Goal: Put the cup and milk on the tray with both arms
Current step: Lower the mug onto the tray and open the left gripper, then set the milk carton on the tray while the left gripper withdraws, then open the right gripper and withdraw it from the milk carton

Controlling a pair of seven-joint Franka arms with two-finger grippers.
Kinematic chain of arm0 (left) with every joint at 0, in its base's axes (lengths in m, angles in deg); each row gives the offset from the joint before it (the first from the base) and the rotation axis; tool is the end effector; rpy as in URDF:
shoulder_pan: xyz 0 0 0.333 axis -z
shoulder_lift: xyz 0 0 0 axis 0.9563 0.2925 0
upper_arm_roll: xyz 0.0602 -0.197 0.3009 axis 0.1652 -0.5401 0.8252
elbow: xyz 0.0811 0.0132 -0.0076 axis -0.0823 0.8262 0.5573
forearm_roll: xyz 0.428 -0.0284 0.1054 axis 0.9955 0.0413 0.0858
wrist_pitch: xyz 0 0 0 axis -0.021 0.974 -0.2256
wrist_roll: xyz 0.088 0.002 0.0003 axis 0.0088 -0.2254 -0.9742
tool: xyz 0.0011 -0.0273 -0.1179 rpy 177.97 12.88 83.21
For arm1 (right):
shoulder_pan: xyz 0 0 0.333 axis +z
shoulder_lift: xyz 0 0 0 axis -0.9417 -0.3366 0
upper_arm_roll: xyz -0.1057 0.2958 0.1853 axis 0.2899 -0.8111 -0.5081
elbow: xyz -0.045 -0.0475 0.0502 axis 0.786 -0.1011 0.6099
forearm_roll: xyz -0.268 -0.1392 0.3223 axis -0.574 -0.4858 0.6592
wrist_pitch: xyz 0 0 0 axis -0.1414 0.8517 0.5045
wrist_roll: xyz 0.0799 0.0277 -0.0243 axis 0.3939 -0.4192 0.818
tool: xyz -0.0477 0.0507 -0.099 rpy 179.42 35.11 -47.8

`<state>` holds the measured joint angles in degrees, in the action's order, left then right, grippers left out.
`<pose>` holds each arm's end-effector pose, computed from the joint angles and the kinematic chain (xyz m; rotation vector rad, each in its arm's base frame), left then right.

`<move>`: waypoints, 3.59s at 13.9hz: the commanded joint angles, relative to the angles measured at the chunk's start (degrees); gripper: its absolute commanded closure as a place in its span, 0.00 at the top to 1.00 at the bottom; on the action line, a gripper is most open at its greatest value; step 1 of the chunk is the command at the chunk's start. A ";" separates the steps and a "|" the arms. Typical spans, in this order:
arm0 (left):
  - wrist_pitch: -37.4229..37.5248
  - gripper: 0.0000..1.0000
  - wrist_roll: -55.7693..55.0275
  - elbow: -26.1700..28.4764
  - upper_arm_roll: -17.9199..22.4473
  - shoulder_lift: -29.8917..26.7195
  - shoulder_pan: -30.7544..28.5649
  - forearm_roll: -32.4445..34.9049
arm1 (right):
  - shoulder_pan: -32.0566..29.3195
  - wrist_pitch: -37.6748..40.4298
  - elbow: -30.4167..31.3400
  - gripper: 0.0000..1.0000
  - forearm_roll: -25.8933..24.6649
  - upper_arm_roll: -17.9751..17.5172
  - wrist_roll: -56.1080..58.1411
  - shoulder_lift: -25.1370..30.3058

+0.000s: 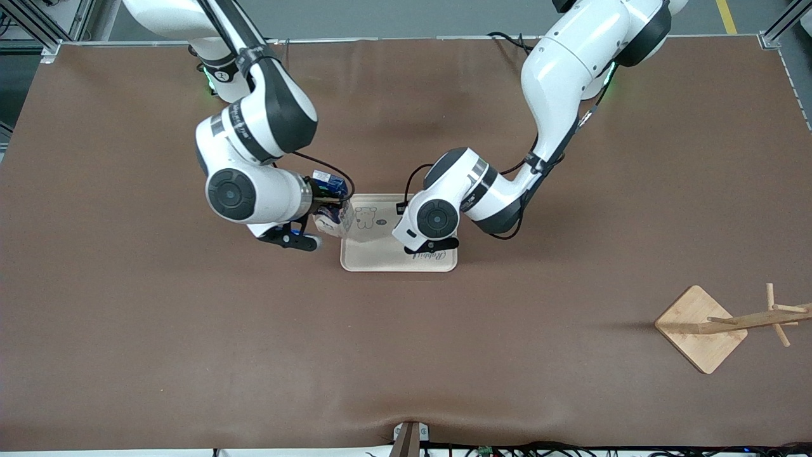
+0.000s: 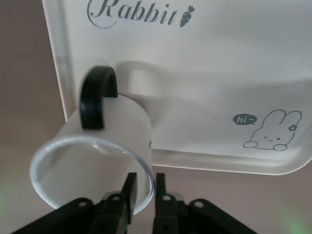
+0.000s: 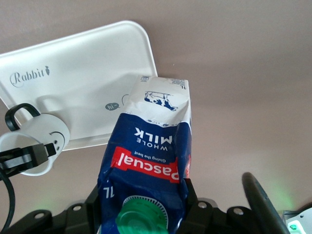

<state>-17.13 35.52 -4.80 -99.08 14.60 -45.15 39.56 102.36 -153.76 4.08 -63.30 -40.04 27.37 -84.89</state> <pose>0.5770 -0.5368 0.2347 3.0040 0.1847 -0.7391 0.6106 0.3646 0.3941 -2.9528 0.3282 0.6485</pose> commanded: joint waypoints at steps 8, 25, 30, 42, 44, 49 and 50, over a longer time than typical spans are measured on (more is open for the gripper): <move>6.04 1.00 0.08 -1.54 0.70 -9.51 -2.60 0.94 | 4.44 -2.67 -1.79 0.12 4.78 0.59 0.13 -5.24; 22.05 1.00 30.37 -0.66 0.62 -35.27 -33.54 12.19 | 5.59 -3.47 -3.63 1.00 4.08 0.68 7.42 -8.15; 25.48 1.00 38.21 -0.66 0.09 -39.75 -39.78 12.28 | 4.80 -1.80 -5.39 1.00 4.08 0.76 7.60 -7.44; 21.01 1.00 37.96 15.41 5.62 -54.87 -33.21 11.05 | -7.75 13.83 -19.62 1.00 1.35 3.05 10.75 -3.58; 17.33 1.00 37.96 19.45 7.28 -57.33 -31.98 10.87 | -12.14 18.92 -24.35 1.00 1.35 3.05 11.46 -2.87; 14.94 1.00 38.31 20.43 10.99 -57.69 -28.81 10.70 | -16.38 21.14 -25.52 1.00 -9.86 2.96 17.34 2.39; 14.94 1.00 38.05 20.35 10.99 -57.69 -28.55 10.70 | -16.73 21.14 -24.91 1.00 -12.86 2.96 19.36 4.23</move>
<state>-1.10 73.18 14.02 -88.89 -41.48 -74.88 50.87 86.27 -133.32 -21.50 -71.19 -36.07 44.16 -84.30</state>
